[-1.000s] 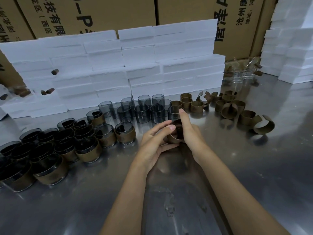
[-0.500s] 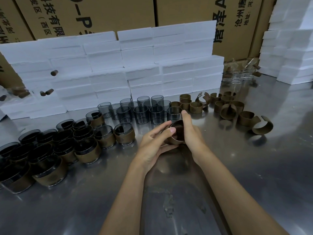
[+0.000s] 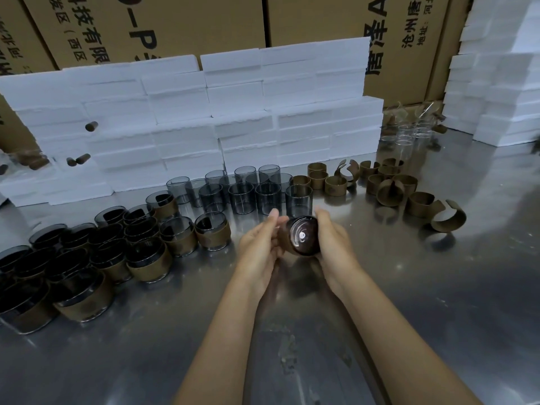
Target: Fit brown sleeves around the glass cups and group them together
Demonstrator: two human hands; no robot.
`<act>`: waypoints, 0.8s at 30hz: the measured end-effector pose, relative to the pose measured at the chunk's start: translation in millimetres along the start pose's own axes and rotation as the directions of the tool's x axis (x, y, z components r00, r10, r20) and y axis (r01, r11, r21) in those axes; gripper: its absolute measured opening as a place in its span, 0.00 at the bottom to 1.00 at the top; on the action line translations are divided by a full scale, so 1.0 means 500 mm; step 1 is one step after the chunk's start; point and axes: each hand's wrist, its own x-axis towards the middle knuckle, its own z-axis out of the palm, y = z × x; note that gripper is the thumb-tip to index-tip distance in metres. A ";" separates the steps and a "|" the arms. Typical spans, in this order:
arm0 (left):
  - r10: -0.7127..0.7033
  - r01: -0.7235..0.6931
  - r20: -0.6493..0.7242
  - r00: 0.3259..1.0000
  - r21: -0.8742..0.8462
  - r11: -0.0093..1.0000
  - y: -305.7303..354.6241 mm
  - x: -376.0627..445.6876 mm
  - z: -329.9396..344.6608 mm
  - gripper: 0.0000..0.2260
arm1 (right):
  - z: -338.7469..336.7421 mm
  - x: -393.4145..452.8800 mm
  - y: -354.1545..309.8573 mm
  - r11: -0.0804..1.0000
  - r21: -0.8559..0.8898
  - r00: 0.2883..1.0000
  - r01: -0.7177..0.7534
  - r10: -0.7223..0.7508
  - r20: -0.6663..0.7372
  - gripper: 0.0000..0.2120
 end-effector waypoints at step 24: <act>0.094 -0.104 -0.141 0.986 -0.068 0.992 -0.002 -0.028 0.025 0.24 | 0.021 -0.069 -0.008 0.879 0.397 0.958 -0.264 0.190 0.217 0.15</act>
